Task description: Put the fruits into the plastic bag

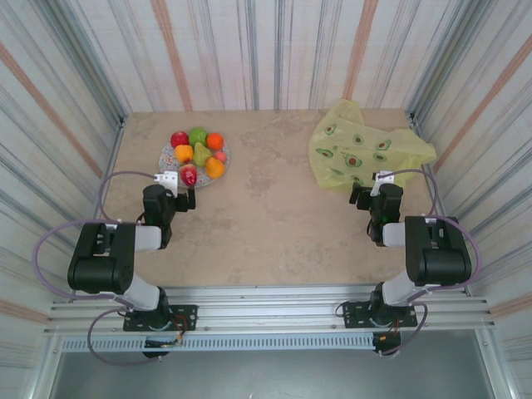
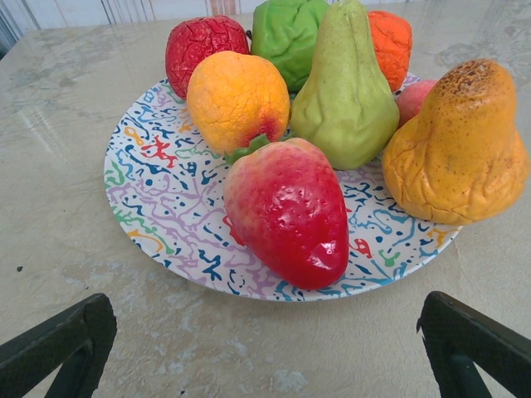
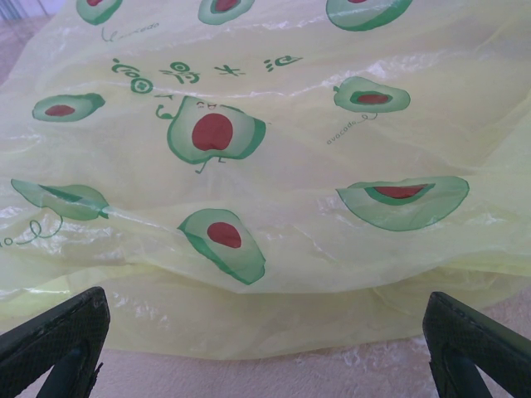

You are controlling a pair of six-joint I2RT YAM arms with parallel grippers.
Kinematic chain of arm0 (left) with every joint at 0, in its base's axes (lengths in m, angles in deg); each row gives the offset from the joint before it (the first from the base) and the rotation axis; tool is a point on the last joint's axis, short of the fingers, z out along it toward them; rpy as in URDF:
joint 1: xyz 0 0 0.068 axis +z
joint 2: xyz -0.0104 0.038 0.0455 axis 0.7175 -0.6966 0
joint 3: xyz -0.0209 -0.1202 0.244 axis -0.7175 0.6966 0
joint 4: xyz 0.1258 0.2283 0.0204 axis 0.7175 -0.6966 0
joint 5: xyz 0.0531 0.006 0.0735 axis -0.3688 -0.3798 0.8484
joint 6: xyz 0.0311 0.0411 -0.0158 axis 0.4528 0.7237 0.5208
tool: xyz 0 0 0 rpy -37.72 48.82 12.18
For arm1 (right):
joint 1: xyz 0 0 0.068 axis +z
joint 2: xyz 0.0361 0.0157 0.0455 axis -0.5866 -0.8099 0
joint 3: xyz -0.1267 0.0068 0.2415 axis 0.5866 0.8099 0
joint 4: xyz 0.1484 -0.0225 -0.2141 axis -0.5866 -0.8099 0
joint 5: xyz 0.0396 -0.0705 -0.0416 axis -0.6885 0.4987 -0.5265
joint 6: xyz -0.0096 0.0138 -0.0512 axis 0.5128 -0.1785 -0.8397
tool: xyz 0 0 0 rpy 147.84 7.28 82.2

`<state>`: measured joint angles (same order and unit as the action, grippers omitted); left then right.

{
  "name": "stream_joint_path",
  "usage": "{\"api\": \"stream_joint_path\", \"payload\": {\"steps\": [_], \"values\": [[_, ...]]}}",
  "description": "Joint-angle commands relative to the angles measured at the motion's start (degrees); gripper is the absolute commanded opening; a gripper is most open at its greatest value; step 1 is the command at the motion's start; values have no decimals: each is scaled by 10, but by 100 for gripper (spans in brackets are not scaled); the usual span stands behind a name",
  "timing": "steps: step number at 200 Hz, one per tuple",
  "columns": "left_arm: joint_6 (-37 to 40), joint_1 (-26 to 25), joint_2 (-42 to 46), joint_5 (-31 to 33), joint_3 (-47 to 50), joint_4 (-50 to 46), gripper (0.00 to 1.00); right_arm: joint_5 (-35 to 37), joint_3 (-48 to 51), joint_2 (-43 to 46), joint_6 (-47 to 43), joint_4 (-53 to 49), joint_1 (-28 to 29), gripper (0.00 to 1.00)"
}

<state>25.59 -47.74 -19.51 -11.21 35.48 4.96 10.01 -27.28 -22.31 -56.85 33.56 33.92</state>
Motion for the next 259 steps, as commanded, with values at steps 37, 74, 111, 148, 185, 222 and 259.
{"api": "stream_joint_path", "payload": {"steps": [37,74,111,148,185,222,259], "values": [[-14,17,54,-1,-12,-60,99,39,-20,27,-3,-30,9,99],[-121,16,189,62,-52,-257,99,133,-45,152,55,-167,11,99],[-252,16,309,48,-107,-433,99,130,-124,270,200,-372,-28,99],[-345,7,361,-76,-155,-512,99,122,-191,296,208,-465,29,100],[-299,-68,295,-108,-277,-645,99,149,-288,240,183,-574,93,100],[-218,-167,192,-88,-421,-772,99,131,-372,152,187,-656,83,100],[-222,-193,136,-116,-469,-745,99,73,-421,83,186,-686,8,96]]}}
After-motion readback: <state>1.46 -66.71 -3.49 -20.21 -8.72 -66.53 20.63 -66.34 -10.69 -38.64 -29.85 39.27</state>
